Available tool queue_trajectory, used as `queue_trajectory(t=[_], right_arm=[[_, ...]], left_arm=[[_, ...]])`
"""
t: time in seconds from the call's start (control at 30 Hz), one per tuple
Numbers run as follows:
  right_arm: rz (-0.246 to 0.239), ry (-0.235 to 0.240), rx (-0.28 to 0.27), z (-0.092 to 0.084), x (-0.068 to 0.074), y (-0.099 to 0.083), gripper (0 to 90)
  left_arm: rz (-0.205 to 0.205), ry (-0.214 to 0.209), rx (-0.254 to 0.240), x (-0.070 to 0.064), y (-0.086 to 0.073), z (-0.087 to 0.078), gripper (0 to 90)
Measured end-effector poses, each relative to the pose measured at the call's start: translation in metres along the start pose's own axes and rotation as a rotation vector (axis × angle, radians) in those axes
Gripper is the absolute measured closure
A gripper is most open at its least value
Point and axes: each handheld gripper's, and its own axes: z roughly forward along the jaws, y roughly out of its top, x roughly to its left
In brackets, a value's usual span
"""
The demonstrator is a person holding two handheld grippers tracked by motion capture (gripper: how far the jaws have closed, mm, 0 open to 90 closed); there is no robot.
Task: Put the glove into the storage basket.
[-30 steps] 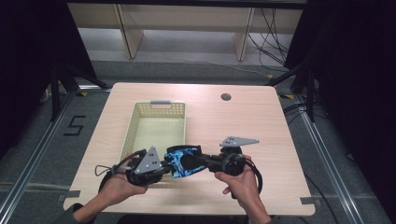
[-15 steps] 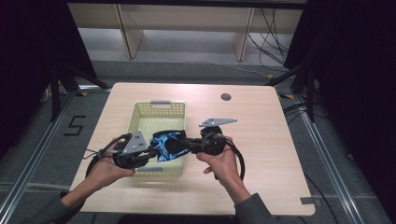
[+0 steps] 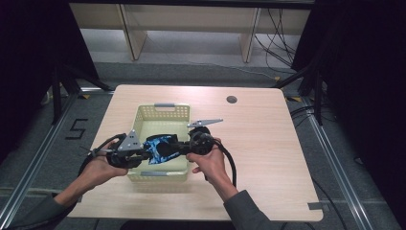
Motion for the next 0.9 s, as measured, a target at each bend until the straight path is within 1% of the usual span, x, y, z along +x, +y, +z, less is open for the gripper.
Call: queue_trajectory(t=[0.03, 0.07, 0.13, 0.17, 0.2, 0.23, 0.27, 0.3, 0.33, 0.37, 0.4, 0.43, 0.47, 0.5, 0.53, 0.57, 0.63, 0.67, 0.7, 0.73, 0.8, 0.9], right_arm=[[0.014, 0.005, 0.014, 0.004, 0.000, 0.000, 81.7], [0.006, -0.007, 0.021, 0.007, -0.001, 0.000, 81.7], [0.021, -0.007, 0.039, 0.015, -0.002, -0.001, 81.7], [0.011, -0.008, 0.046, 0.019, -0.003, -0.001, 81.8], [0.023, -0.003, 0.054, 0.023, -0.004, -0.002, 81.7], [0.031, -0.002, 0.064, 0.026, -0.005, -0.003, 81.8], [0.029, -0.013, 0.072, 0.030, -0.006, -0.003, 81.7], [0.037, -0.013, 0.078, 0.033, -0.007, -0.004, 81.7], [0.046, -0.016, 0.088, 0.036, -0.008, -0.005, 81.8], [0.041, -0.022, 0.096, 0.039, -0.008, -0.006, 81.7], [0.047, -0.026, 0.106, 0.041, -0.008, -0.006, 81.7], [0.051, -0.027, 0.112, 0.043, -0.008, -0.007, 81.7], [0.051, -0.031, 0.118, 0.045, -0.007, -0.008, 81.7], [0.057, -0.037, 0.128, 0.046, -0.007, -0.009, 81.7], [0.060, -0.039, 0.136, 0.048, -0.007, -0.010, 81.6], [0.065, -0.048, 0.144, 0.049, -0.007, -0.011, 81.6], [0.070, -0.049, 0.150, 0.050, -0.008, -0.013, 81.6], [0.073, -0.055, 0.152, 0.050, -0.009, -0.013, 81.5], [0.073, -0.053, 0.155, 0.050, -0.009, -0.013, 81.4], [0.075, -0.051, 0.155, 0.050, -0.009, -0.014, 81.3], [0.068, -0.059, 0.165, 0.051, -0.009, -0.016, 81.2], [0.056, -0.074, 0.184, 0.053, -0.009, -0.017, 80.5]], left_arm=[[-0.015, -0.005, 0.003, 0.001, -0.003, 0.002, 79.6], [-0.010, -0.006, 0.011, 0.003, -0.005, 0.004, 79.6], [-0.024, -0.016, 0.031, 0.005, -0.009, 0.009, 79.6], [-0.013, -0.024, 0.045, 0.007, -0.011, 0.011, 79.6], [-0.023, -0.028, 0.053, 0.009, -0.013, 0.013, 79.6], [-0.024, -0.040, 0.068, 0.011, -0.014, 0.015, 79.6], [-0.021, -0.045, 0.084, 0.012, -0.015, 0.017, 79.6], [-0.010, -0.053, 0.101, 0.014, -0.016, 0.018, 79.6], [-0.015, -0.055, 0.111, 0.015, -0.017, 0.021, 79.6], [-0.014, -0.059, 0.119, 0.016, -0.018, 0.022, 79.6], [-0.006, -0.067, 0.129, 0.017, -0.019, 0.024, 79.6], [-0.006, -0.074, 0.143, 0.017, -0.021, 0.027, 79.6], [-0.012, -0.079, 0.146, 0.017, -0.022, 0.029, 79.6], [-0.015, -0.088, 0.161, 0.016, -0.022, 0.031, 79.6], [-0.007, -0.080, 0.158, 0.015, -0.023, 0.033, 79.6], [-0.002, -0.085, 0.169, 0.015, -0.023, 0.034, 79.6], [-0.006, -0.097, 0.178, 0.015, -0.023, 0.036, 79.5], [0.002, -0.100, 0.185, 0.016, -0.022, 0.037, 79.5], [-0.008, -0.100, 0.184, 0.015, -0.023, 0.039, 79.4], [-0.009, -0.108, 0.195, 0.015, -0.023, 0.040, 79.4], [-0.004, -0.101, 0.186, 0.014, -0.023, 0.041, 79.4], [-0.009, -0.102, 0.192, 0.014, -0.023, 0.041, 78.9]])
